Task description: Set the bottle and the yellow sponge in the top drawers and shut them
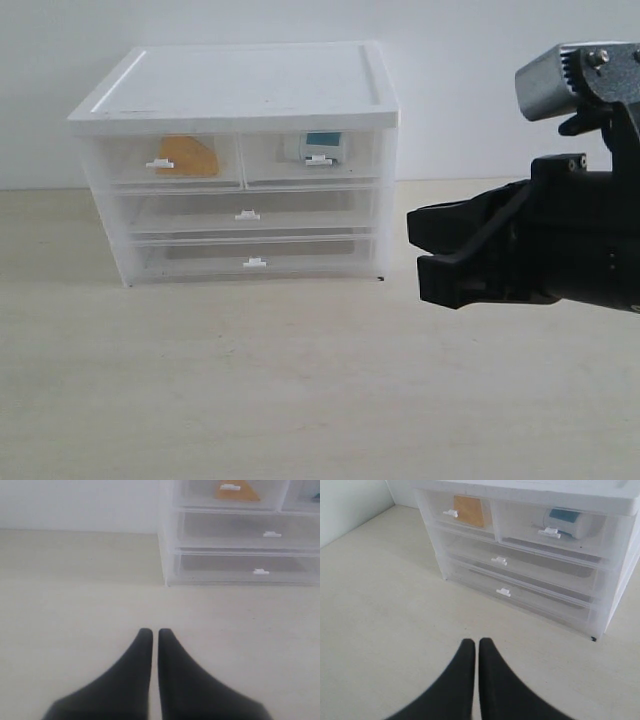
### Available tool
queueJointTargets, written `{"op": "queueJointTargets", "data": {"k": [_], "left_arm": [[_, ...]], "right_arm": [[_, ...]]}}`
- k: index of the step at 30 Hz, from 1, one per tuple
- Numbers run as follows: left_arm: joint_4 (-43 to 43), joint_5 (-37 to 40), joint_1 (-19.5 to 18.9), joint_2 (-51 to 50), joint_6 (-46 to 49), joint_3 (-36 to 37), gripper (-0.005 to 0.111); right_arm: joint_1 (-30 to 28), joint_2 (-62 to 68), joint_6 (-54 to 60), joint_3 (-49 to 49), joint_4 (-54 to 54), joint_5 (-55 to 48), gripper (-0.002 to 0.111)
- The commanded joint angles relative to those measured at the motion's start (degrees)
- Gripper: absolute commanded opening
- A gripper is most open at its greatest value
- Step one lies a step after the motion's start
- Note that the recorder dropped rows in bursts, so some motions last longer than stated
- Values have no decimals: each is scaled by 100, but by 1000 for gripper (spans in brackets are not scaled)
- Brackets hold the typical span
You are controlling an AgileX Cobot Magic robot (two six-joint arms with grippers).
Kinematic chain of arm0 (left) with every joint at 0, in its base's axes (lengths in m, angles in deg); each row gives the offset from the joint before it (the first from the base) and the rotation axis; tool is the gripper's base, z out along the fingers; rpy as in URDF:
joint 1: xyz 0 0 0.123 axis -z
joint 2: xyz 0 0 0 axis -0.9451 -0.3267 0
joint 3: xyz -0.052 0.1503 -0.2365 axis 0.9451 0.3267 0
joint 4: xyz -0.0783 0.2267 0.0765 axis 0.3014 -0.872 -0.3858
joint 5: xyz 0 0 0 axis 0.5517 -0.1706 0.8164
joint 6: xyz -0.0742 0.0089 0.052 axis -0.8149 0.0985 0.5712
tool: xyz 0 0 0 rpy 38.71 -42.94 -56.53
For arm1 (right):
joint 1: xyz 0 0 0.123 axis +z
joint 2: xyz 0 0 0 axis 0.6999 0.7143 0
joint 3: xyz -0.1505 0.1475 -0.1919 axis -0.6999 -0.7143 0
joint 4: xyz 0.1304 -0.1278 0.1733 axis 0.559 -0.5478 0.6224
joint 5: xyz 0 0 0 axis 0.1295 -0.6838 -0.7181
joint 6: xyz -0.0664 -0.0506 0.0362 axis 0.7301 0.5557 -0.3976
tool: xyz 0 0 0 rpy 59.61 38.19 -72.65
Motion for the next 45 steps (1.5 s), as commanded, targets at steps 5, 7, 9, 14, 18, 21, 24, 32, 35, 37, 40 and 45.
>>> {"op": "queueJointTargets", "data": {"k": [5,7,9,14,18,21,24,32,35,37,40,45], "left_arm": [[42,11,-31,18,-6,19,4],[42,11,-31,18,-6,19,4],[42,11,-31,18,-6,19,4],[42,11,-31,18,-6,19,4],[42,11,-31,18,-6,19,4],[42,11,-31,18,-6,19,4],[42,11,-31,18,-6,19,4],[8,11,-31,18,-8,19,4],[8,11,-31,18,-8,19,4],[8,11,-31,18,-8,19,4],[8,11,-31,18,-8,19,4],[9,-2,-31,18,-8,19,4]], "right_arm": [[-24,-39,16,-22,16,7,0],[-24,-39,16,-22,16,7,0],[-24,-39,16,-22,16,7,0],[-24,-39,16,-22,16,7,0],[-24,-39,16,-22,16,7,0],[-24,-39,16,-22,16,7,0],[-13,-31,16,-22,16,43,0],[-417,-1750,117,-502,-141,-133,0],[-702,-2951,81,-1099,-115,-275,0],[-840,-3717,91,-1395,-127,-328,0],[-950,-4493,224,-1754,-163,-537,0],[-1171,-5117,302,-2211,-153,-842,0]]}}
